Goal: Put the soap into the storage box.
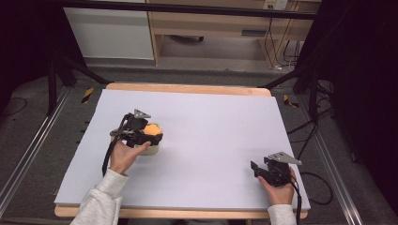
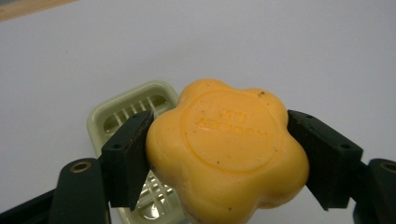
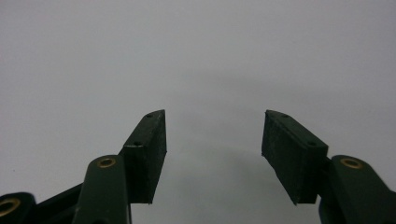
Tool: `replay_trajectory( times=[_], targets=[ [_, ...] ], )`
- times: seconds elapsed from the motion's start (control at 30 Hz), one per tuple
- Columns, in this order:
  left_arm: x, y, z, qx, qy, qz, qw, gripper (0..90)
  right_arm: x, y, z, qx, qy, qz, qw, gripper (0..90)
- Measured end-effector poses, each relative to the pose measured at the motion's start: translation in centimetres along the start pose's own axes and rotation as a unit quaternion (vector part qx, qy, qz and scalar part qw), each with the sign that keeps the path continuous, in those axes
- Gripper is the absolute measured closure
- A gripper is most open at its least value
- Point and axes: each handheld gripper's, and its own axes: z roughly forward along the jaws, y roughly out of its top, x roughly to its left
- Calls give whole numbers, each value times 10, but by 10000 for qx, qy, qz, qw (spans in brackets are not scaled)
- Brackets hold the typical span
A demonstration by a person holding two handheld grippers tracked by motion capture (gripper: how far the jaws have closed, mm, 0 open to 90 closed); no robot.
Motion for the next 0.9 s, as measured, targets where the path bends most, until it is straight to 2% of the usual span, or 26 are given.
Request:
replay_trajectory(
  times=[0.13,0.43,0.63,0.9],
  targets=[
    [6,2,3,11,108,-24,9999,258,0,0,0,19,26,29,10000,406],
    [20,4,6,-33,194,-184,9996,258,0,0,1,11,1,-17,10000,407],
    [27,3,10,-26,285,-211,9994,258,0,0,1,27,8,0,10000,406],
    [33,-1,19,61,264,-276,9993,258,0,0,1,24,-2,-15,10000,408]
  ],
)
